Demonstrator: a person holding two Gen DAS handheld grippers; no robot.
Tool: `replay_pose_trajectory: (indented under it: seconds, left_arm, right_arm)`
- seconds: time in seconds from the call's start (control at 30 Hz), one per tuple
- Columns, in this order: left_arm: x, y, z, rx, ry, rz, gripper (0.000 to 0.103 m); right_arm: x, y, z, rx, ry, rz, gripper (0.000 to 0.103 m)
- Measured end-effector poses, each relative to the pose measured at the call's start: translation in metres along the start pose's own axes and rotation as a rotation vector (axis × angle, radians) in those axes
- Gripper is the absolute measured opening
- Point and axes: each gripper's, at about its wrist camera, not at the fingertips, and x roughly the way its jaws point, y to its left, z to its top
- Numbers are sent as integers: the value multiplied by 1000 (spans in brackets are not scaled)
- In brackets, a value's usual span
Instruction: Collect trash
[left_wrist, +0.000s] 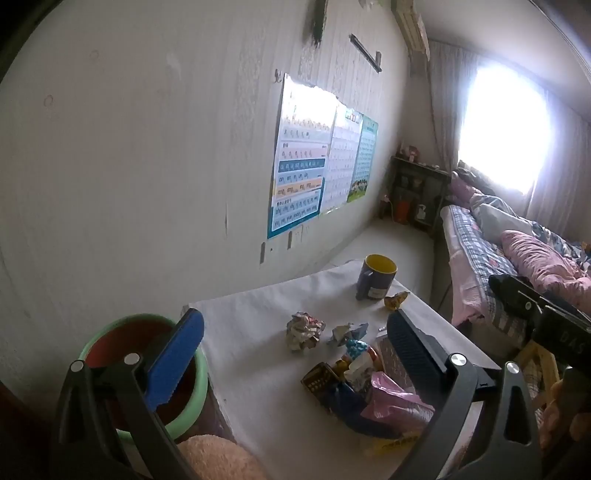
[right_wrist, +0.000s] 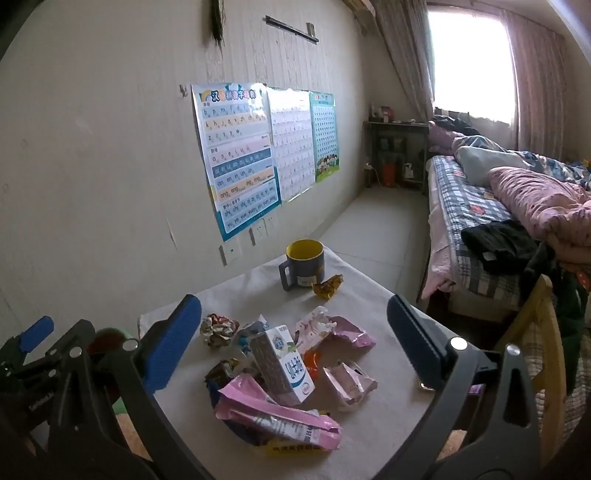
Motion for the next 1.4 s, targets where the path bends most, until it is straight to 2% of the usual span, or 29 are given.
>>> replay_pose_trajectory:
  seconds: [1.4]
  left_arm:
    - [3, 3, -7, -19, 34, -7, 95]
  right_arm:
    - [9, 2, -2, -1, 43, -10, 99]
